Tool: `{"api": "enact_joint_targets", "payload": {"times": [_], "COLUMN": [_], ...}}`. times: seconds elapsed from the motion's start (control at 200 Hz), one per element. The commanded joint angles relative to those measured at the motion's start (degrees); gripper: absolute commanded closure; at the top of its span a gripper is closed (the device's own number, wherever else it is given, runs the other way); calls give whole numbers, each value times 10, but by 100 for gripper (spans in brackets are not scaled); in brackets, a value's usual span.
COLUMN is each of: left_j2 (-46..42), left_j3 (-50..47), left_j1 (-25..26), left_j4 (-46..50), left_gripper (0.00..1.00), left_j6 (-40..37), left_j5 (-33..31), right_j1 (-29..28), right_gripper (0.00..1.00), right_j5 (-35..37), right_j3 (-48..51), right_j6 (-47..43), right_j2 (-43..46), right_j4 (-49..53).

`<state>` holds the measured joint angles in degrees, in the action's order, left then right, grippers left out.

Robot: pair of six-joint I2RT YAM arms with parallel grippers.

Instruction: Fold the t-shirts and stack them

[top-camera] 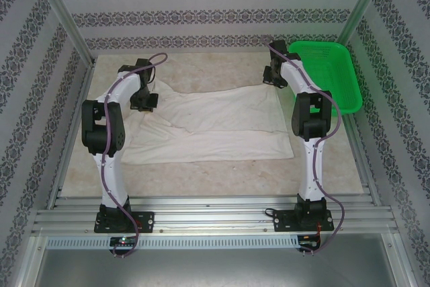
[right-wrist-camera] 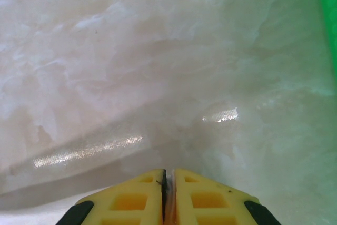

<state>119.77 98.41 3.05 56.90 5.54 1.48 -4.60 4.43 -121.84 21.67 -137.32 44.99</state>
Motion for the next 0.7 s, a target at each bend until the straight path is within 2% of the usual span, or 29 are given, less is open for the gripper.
{"api": "enact_joint_targets", "payload": {"times": [0.0,0.694], "left_j2": [14,20], "left_j3": [23,58], "left_j1": [4,-48], "left_j4": [33,-14], "left_gripper": [100,100], "left_j6": [-12,55], "left_j5": [4,50], "right_j1": [7,7], "right_gripper": [87,87], "right_j5": [-4,-6], "right_j3": [4,13], "right_j6": [0,-3], "right_j2": [13,17], "right_j4": [14,15]}}
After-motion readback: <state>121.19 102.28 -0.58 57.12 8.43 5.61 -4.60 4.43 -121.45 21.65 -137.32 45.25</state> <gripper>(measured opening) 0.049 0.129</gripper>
